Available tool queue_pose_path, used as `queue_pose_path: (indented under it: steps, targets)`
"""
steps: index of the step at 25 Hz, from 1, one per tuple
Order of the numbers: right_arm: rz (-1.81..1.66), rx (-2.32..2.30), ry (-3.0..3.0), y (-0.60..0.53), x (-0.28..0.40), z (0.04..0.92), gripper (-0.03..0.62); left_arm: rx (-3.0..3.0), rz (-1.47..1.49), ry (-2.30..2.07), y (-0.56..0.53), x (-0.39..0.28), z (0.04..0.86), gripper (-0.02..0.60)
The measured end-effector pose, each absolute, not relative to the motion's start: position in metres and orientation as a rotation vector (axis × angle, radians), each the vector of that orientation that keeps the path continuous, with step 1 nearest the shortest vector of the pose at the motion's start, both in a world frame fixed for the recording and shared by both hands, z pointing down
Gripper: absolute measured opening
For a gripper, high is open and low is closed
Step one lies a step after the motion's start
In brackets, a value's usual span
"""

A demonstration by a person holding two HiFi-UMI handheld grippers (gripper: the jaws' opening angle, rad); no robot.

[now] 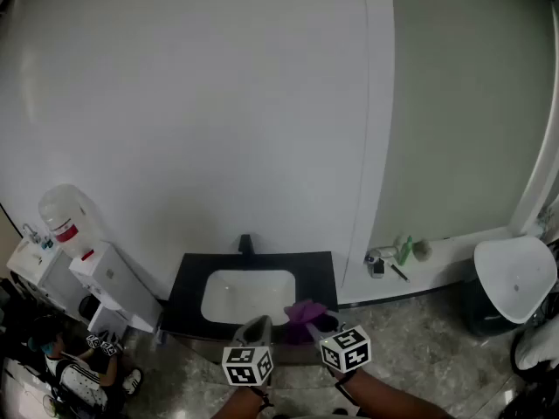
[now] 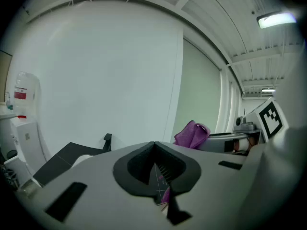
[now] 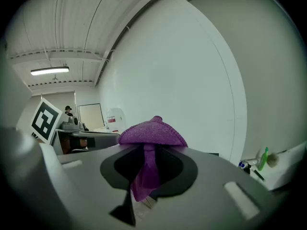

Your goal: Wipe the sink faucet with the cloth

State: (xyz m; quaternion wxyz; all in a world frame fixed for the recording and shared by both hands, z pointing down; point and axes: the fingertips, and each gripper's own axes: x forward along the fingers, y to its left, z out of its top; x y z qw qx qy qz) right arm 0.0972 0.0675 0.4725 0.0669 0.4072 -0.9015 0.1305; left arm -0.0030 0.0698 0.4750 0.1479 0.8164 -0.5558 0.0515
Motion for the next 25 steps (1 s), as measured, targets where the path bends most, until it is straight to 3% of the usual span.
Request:
queue_pose_path:
  steps: [25]
  targets:
    - [0.388, 1.251, -2.726, 0.061, 0.079, 0.473, 0.071, 2.364, 0.145, -1.555, 0.06, -0.018, 0.479, 0.005]
